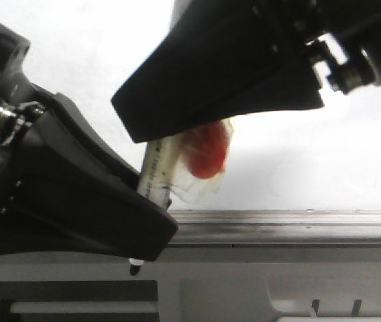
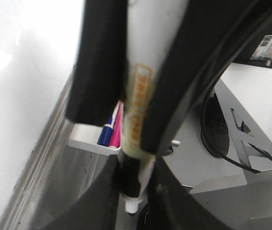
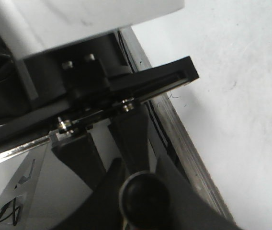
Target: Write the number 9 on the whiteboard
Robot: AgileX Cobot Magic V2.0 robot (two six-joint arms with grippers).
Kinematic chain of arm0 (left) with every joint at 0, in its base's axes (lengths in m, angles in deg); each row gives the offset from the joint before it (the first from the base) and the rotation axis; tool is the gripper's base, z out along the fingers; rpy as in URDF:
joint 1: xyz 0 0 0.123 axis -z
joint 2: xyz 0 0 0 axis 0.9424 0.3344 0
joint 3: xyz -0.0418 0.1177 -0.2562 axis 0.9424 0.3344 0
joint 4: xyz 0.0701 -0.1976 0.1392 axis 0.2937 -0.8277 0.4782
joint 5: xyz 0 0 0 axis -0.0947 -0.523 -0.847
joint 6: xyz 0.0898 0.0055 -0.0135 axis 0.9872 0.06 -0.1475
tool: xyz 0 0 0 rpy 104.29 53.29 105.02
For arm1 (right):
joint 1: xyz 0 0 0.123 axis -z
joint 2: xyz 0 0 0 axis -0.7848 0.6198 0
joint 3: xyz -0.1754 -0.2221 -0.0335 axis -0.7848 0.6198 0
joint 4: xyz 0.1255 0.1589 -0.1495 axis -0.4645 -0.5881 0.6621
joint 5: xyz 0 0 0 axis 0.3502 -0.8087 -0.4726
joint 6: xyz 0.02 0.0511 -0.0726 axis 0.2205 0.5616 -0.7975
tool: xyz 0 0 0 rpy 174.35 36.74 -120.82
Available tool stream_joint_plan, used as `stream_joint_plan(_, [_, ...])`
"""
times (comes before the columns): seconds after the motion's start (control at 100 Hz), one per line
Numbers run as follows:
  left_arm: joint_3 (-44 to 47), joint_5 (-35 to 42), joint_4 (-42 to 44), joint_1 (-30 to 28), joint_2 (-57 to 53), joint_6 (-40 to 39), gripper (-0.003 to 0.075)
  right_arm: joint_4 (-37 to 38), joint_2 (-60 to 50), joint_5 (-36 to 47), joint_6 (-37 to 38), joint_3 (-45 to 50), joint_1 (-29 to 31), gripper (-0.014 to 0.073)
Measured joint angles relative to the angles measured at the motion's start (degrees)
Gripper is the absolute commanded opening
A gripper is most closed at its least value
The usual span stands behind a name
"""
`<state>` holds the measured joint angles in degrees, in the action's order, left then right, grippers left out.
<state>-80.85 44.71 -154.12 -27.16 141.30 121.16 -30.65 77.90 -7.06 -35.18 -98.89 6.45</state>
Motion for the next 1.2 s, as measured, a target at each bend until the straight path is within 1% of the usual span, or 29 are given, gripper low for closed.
stream_joint_plan(0.03, [0.0, 0.2, 0.0, 0.0, 0.0, -0.4, 0.0001, 0.0, -0.1, 0.3, -0.1, 0.0, -0.1, -0.0064])
stream_joint_plan(0.08, [0.0, 0.4, 0.0, 0.0, 0.0, -1.9, 0.0051, 0.0, -0.4, 0.5, -0.1, 0.0, -0.1, -0.0064])
stream_joint_plan(0.13, [0.0, 0.5, 0.2, 0.0, -0.3, -4.3, 0.0133, 0.0, -0.7, 0.5, -0.1, 0.0, -0.1, -0.0064])
stream_joint_plan(0.18, [0.0, 0.5, 0.6, -0.6, -1.4, -8.0, 0.0249, -0.2, -1.4, 0.5, 0.0, 0.0, -0.1, -0.0064])
stream_joint_plan(0.2, [0.0, 0.3, 1.1, -0.8, -1.7, -10.0, 0.0278, -0.2, -1.9, 0.4, 0.2, 0.0, -0.1, -0.0064])
stream_joint_plan(0.23, [0.0, 0.0, 2.1, -1.5, -2.7, -12.6, 0.0345, 0.0, -2.7, 0.2, 0.7, -0.1, -0.1, -0.0064])
stream_joint_plan(0.25, [0.0, -0.3, 3.0, -2.0, -3.5, -14.5, 0.0379, 0.4, -3.1, -0.1, 1.4, -0.3, -0.1, -0.0064])
stream_joint_plan(0.3, [0.0, -1.7, 5.6, -3.4, -5.6, -18.5, 0.0432, 2.5, -4.7, -1.4, 4.4, -1.1, 0.0, -0.0064])
stream_joint_plan(0.33, [0.0, -2.8, 7.7, -4.3, -7.1, -20.9, 0.0445, 4.4, -5.5, -3.3, 7.4, -1.9, 0.2, -0.0064])
stream_joint_plan(0.37, [0.0, -4.9, 10.1, -5.7, -9.6, -22.9, 0.0442, 8.3, -6.4, -6.1, 11.2, -3.6, 0.5, -0.0064])
stream_joint_plan(0.4, [0.0, -6.0, 11.4, -6.8, -11.4, -24.5, 0.044, 11.7, -6.9, -9.7, 15.6, -5.1, 0.7, -0.0064])
stream_joint_plan(0.44, [0.0, -7.5, 13.1, -8.5, -14.1, -26.0, 0.044, 17.9, -7.3, -13.6, 20.7, -7.7, 0.8, -0.0064])
stream_joint_plan(0.49, [0.0, -8.6, 14.3, -10.5, -17.3, -27.8, 0.044, 25.9, -7.4, -20.5, 29.2, -11.2, 0.8, -0.0063])
stream_joint_plan(0.57, [0.0, -8.7, 15.0, -13.9, -22.2, -29.5, 0.044, 39.3, -7.3, -29.6, 38.7, -16.4, 0.8, -0.0041])
stream_joint_plan(0.59, [0.0, -8.6, 15.1, -14.8, -23.3, -29.7, 0.044, 41.2, -7.3, -31.4, 40.7, -17.6, 0.8, -0.0042])
stream_joint_plan(0.64, [0.0, -7.5, 15.2, -16.8, -25.6, -31.2, 0.0437, 47.8, -7.3, -33.5, 44.3, -19.6, 0.8, -0.0042])
stream_joint_plan(0.69, [0.0, -6.3, 15.3, -18.7, -27.4, -32.7, 0.0418, 51.7, -7.6, -33.1, 46.2, -20.6, 0.8, -0.0041])
stream_joint_plan(0.74, [0.0, -5.1, 15.3, -20.8, -28.8, -34.2, 0.0382, 54.4, -8.7, -31.0, 47.1, -20.6, 0.8, -0.0041])
stream_joint_plan(0.81, [0.0, -4.3, 15.3, -23.1, -30.0, -36.0, 0.0323, 56.3, -11.5, -24.9, 47.8, -18.6, 0.8, -0.0041])
stream_joint_plan(0.86, [0.0, -4.2, 15.3, -24.5, -30.7, -36.7, 0.0275, 56.8, -14.7, -18.4, 48.0, -15.8, 0.8, -0.0041])
stream_joint_plan(0.93, [0.0, -4.2, 15.3, -25.7, -31.2, -37.2, 0.0204, 57.4, -18.9, -6.9, 48.1, -9.8, 0.8, -0.0041])
stream_joint_plan(1.03, [0.0, -4.3, 15.3, -26.3, -31.2, -37.3, 0.0094, 58.4, -23.3, 13.5, 48.2, 0.2, 0.8, -0.0045])
stream_joint_plan(1.08, [0.0, -4.4, 15.3, -26.4, -31.2, -37.4, 0.0038, 58.8, -23.9, 21.8, 48.2, 4.5, 0.8, -0.0045])
stream_joint_plan(1.12, [0.0, -4.4, 15.3, -26.4, -31.2, -37.4, -0.0006, 58.9, -23.9, 26.8, 48.1, 7.5, 0.8, -0.0045])
stream_joint_plan(1.14, [0.0, -4.4, 15.3, -26.4, -31.2, -37.4, -0.0018, 59.0, -23.7, 28.1, 48.0, 8.7, 1.0, -0.0045])
stream_joint_plan(1.2, [0.0, -4.4, 15.3, -26.4, -31.2, -37.5, -0.0018, 59.2, -22.9, 31.1, 47.7, 10.8, 1.0, -0.0045])
